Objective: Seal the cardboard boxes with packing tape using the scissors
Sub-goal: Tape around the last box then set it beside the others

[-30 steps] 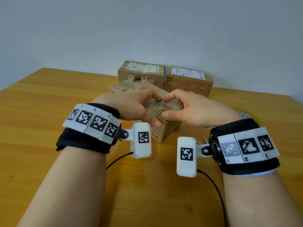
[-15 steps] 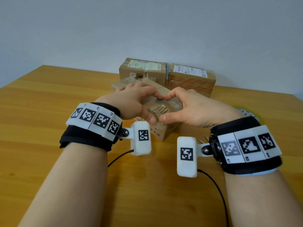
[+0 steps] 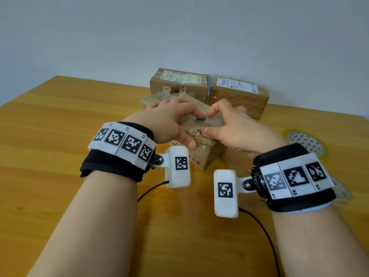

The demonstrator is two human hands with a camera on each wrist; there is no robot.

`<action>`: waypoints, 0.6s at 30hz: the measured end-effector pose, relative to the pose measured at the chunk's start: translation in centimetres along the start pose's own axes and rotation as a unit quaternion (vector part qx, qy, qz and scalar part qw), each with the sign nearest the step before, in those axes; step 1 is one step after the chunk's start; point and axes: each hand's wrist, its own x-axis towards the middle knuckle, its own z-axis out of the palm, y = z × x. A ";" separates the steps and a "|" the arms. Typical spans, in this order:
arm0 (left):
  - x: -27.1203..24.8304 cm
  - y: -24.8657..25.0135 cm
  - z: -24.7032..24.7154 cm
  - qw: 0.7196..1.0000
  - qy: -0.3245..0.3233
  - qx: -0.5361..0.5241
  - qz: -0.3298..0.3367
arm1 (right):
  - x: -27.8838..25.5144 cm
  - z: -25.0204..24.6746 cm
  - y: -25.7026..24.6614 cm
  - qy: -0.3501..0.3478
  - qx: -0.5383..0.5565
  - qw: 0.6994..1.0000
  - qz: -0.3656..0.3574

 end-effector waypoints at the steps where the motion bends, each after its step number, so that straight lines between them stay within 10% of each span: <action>1: 0.0 0.0 0.0 1.000 0.002 0.001 0.001 | 0.0 0.0 0.1 -0.001 0.002 1.000 0.001; 18: 0.2 -0.3 0.1 1.000 0.010 -0.012 -0.011 | -0.2 0.5 -0.5 0.002 0.034 0.999 0.005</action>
